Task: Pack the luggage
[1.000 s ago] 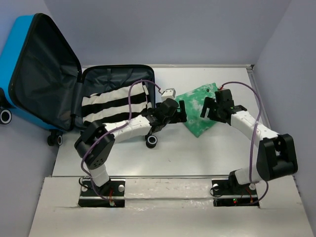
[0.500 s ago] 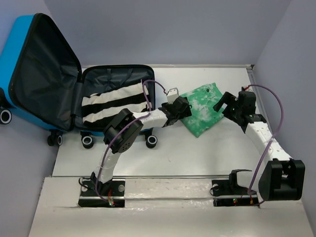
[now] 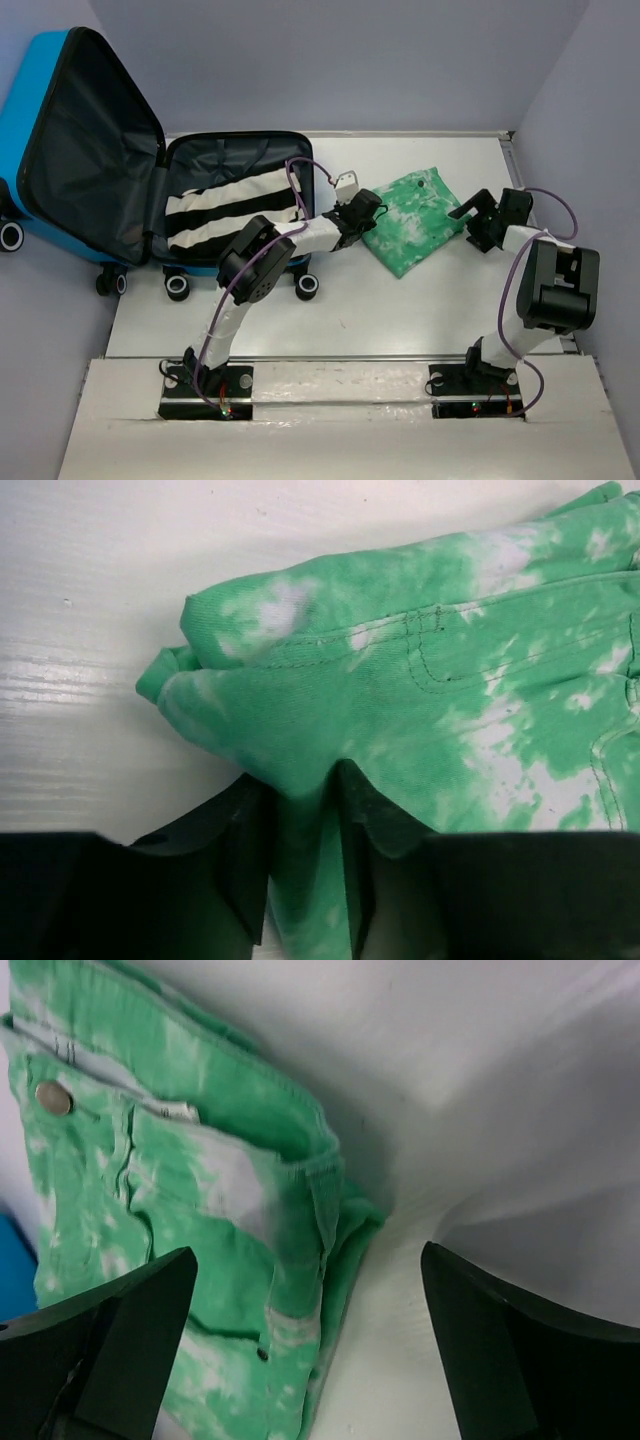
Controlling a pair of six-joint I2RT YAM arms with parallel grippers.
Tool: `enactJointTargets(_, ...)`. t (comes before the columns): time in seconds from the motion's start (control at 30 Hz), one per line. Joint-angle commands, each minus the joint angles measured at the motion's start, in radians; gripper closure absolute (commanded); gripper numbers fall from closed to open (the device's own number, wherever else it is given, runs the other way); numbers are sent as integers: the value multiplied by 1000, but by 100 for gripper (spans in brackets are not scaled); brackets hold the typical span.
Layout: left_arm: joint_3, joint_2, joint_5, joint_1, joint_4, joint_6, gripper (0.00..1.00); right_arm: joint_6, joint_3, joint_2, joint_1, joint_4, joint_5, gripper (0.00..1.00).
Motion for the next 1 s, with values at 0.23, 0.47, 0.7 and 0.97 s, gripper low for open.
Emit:
enactJointTargets(0.23, -39, -15, 30, 6, 120, 32, 94, 122, 24, 225, 68, 206, -200, 20)
enactJointTargets(0.47, -82, -86, 88, 6, 181, 65, 94, 173, 0, 162, 97, 399, -280, 93)
enactJointTargets(0.7, -73, -287, 136, -6, 192, 146, 94, 102, -25, -161, 160, 377, -232, 93)
enactJointTargets(0.97, -96, -573, 211, 87, 126, 186, 94, 55, 214, -300, 396, 234, -183, 93)
